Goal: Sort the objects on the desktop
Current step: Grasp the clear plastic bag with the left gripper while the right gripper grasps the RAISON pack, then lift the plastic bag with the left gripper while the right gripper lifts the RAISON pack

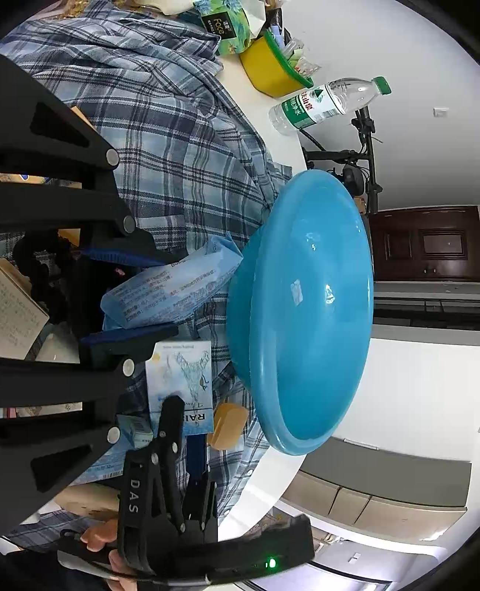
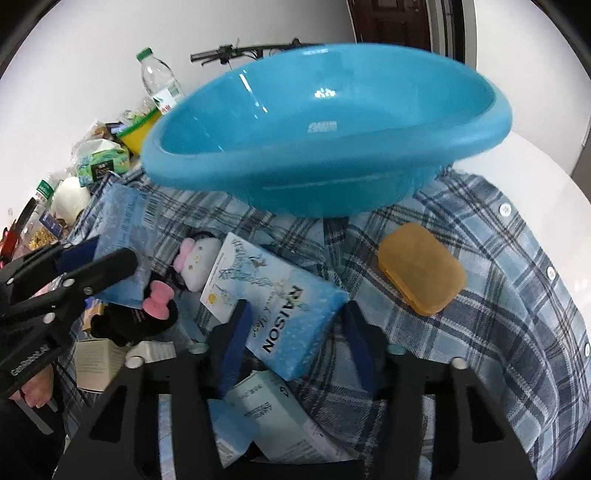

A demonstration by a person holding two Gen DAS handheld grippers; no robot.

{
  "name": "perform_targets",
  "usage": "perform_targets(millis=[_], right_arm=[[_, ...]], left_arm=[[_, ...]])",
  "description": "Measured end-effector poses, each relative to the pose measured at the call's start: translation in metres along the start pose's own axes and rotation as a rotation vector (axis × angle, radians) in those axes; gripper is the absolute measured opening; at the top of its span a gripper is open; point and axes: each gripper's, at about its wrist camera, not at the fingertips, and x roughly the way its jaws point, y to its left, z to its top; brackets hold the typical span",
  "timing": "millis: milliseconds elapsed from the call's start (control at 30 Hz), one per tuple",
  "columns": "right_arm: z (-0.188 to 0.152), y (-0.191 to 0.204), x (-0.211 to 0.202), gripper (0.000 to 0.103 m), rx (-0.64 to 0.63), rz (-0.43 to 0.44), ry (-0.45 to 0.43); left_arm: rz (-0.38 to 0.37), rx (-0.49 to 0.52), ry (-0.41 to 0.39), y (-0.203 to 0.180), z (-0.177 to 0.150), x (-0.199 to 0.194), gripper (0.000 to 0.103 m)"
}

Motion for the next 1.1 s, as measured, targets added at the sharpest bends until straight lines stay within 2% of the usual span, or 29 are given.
perform_targets(millis=[33,67,200,300,400,433,500,567,600,667,800,833,867,900,967,1100], right_arm=[[0.0,0.001,-0.003,0.035,-0.006,0.003,-0.007],[0.0,0.002,-0.006,0.022,-0.01,0.004,-0.012],[-0.001,0.009,-0.022,0.014,-0.051,0.031,-0.054],[-0.004,0.018,-0.028,0.013,-0.098,0.075,-0.053],[-0.004,0.016,-0.024,0.014,-0.082,0.011,-0.056],[-0.003,0.011,-0.02,0.016,-0.06,-0.013,-0.043],[-0.001,-0.004,-0.011,0.028,0.007,-0.012,-0.005],[0.002,-0.018,-0.003,0.063,0.078,0.047,0.019],[0.003,-0.024,0.001,0.068,0.104,0.092,0.032],[0.005,-0.03,0.01,0.069,0.136,0.163,0.049],[0.006,-0.032,0.013,0.069,0.132,0.204,0.032],[0.006,-0.028,0.012,0.064,0.112,0.211,0.025],[0.006,-0.023,0.012,0.048,0.091,0.22,0.021],[0.006,-0.018,0.012,0.041,0.066,0.227,0.024],[0.004,-0.008,0.008,0.035,0.008,0.221,0.016],[-0.003,0.017,-0.014,0.028,-0.141,0.168,-0.072]], left_arm=[[0.0,-0.007,0.001,0.0,0.0,0.0,0.031],[-0.003,-0.009,0.003,0.001,0.0,0.0,0.031],[-0.001,-0.01,0.003,0.001,0.0,0.0,0.031],[0.001,-0.006,0.002,0.001,0.0,0.001,0.031],[0.004,-0.007,0.003,0.001,0.0,0.002,0.031],[0.003,-0.007,0.004,0.001,0.0,0.002,0.031],[0.003,-0.007,0.004,0.001,0.0,0.001,0.031],[0.003,-0.006,0.004,0.002,0.0,0.001,0.031],[0.004,-0.004,0.004,0.001,0.0,0.001,0.031],[0.003,0.0,0.005,0.001,0.0,0.001,0.031],[0.006,0.011,0.003,-0.001,-0.001,-0.002,0.031],[0.005,0.014,0.003,-0.002,-0.001,-0.002,0.031],[0.004,0.016,0.003,-0.003,-0.002,-0.002,0.031],[0.005,0.018,0.003,-0.003,-0.002,-0.002,0.031],[0.007,0.019,0.002,-0.003,-0.002,-0.002,0.031],[0.003,0.016,0.003,-0.002,-0.002,-0.003,0.031]])
